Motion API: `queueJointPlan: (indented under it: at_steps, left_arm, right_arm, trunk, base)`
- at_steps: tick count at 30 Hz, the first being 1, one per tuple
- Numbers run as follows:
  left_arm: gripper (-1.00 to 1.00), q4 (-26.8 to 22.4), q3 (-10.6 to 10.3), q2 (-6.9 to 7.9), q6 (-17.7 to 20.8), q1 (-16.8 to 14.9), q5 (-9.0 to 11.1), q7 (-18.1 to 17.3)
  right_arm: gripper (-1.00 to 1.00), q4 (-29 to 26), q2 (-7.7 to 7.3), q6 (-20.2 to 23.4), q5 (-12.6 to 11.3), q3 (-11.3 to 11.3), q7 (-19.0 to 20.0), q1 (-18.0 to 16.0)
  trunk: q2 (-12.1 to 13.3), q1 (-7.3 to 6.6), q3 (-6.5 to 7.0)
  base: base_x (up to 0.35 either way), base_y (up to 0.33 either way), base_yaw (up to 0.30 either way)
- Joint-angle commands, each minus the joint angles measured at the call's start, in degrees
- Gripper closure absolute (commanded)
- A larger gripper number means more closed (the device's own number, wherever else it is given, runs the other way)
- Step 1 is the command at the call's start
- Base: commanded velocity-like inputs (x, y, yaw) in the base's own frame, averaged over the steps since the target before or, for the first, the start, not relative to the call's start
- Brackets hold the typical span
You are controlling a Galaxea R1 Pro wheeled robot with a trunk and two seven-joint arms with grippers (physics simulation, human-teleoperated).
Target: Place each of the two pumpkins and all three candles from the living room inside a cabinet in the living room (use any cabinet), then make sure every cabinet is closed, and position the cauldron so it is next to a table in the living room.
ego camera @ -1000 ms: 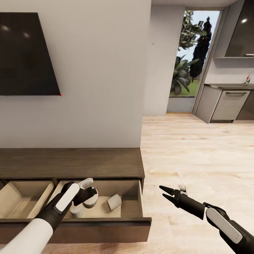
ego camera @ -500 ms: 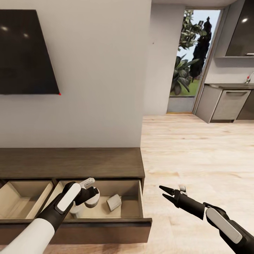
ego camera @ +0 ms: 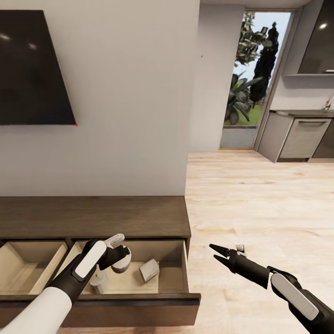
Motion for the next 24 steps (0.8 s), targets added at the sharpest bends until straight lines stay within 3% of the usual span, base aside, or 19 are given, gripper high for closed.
queueJointPlan:
  at_steps: [1,13,24]
  left_arm:
    - [1.00,-0.10,-0.26,0.06,-0.05,-0.05,0.56,0.63]
    - [1.00,-0.06,-0.28,0.05,-0.05,-0.05,0.56,0.63]
    - [1.00,-0.15,-0.25,0.05,-0.05,-0.05,0.55,0.63]
  right_arm:
    - [-1.00,0.01,-0.04,0.23,-0.52,0.15,-0.01,-0.06]
    - [-1.00,0.08,-0.09,0.19,-0.53,0.15,0.00,-0.06]
    - [-1.00,0.41,-0.09,0.16,-0.52,0.15,0.01,-0.06]
  trunk:
    - [-0.03,0.00,-0.06]
    - [-0.03,0.00,-0.06]
    - [-0.83,0.44,-0.41]
  base:
    - [0.084,-0.004,0.000]
    - [0.174,0.000,0.000]
    - [0.017,0.000,0.000]
